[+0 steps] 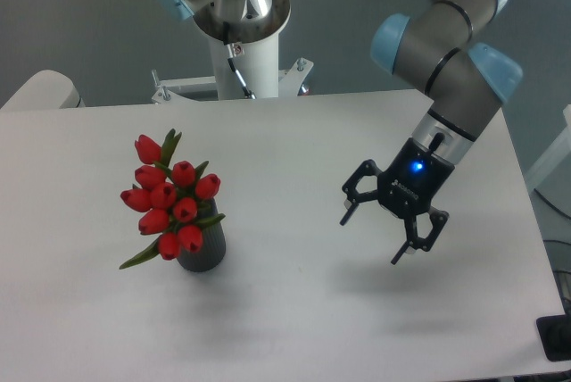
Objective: Insert the flowers into the vase
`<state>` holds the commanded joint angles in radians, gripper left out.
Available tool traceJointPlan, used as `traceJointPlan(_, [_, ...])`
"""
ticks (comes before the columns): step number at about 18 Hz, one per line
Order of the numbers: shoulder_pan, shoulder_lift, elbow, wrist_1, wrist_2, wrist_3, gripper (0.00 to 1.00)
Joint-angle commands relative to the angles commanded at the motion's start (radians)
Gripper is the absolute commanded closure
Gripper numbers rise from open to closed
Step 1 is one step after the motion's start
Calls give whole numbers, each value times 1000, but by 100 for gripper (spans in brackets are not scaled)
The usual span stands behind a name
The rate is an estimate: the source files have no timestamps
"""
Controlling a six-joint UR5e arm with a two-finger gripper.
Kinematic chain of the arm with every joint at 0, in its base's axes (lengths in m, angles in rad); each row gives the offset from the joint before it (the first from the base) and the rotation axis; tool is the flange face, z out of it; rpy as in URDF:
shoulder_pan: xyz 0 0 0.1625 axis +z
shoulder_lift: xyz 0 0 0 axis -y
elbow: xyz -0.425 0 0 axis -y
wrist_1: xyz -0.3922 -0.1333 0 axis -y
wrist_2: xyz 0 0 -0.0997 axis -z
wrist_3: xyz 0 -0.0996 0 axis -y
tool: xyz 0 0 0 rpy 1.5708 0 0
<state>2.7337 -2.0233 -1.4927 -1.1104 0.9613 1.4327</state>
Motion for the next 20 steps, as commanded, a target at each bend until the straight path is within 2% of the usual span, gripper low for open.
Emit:
traceJointPlan(5, [-66, -29, 95, -91, 262, 15, 0])
traceJointPlan(11, [-193, -63, 103, -98, 592, 80, 0])
traceJointPlan(20, [-226, -115, 108, -89, 608, 98, 0])
